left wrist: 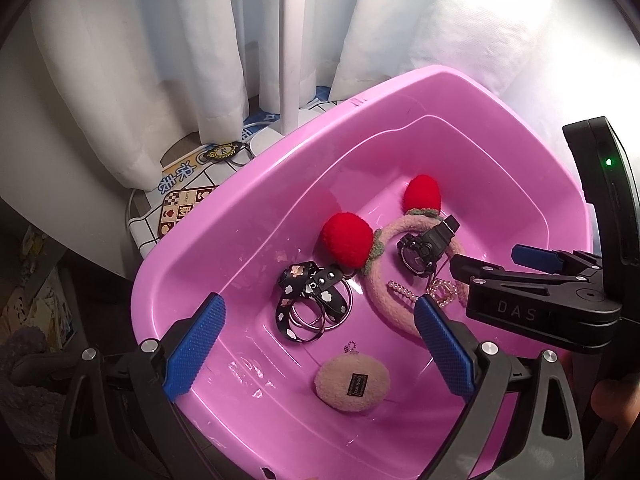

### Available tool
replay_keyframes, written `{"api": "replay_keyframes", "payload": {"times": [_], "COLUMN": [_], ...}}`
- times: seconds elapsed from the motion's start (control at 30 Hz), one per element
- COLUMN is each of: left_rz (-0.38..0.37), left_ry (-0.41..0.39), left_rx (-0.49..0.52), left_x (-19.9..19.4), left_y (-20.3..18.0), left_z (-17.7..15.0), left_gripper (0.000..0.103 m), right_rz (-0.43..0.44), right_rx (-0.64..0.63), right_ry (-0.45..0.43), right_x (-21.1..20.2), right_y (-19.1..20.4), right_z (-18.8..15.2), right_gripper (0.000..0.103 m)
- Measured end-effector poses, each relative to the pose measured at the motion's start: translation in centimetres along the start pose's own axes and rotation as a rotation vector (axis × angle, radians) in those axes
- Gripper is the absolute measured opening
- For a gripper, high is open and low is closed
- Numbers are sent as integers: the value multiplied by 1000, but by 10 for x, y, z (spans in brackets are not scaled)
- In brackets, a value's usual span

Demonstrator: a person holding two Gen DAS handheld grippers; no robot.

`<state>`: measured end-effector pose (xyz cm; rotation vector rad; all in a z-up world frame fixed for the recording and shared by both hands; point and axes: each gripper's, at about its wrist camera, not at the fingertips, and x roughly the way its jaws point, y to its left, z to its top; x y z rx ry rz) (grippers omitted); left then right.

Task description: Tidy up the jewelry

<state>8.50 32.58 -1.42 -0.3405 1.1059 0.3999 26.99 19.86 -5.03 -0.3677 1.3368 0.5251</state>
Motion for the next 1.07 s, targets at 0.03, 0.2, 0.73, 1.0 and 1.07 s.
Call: {"api": "replay_keyframes", "payload": {"times": [0.03, 0.2, 0.73, 1.0, 1.07], "left_rz": [-1, 0, -13, 8, 10], "left_ry": [-1, 2, -1, -6, -14], "left_rx": [-2, -1, 4, 4, 10], "left_x": [0, 0, -1, -3, -5], "left_y": [0, 0, 0, 2, 1], "left_z": [0, 0, 0, 2, 2], "left_gripper": [94, 94, 94, 96, 96], "right_rz": [0, 0, -2, -5, -6], "right_rx": [0, -1, -2, -4, -4], "right_ry": [0, 0, -1, -1, -1], "right_x": [0, 0, 0, 0, 0], "right_y": [0, 0, 0, -2, -2], "right_z": [0, -1, -1, -3, -3], "right_gripper": [77, 77, 77, 77, 77]}}
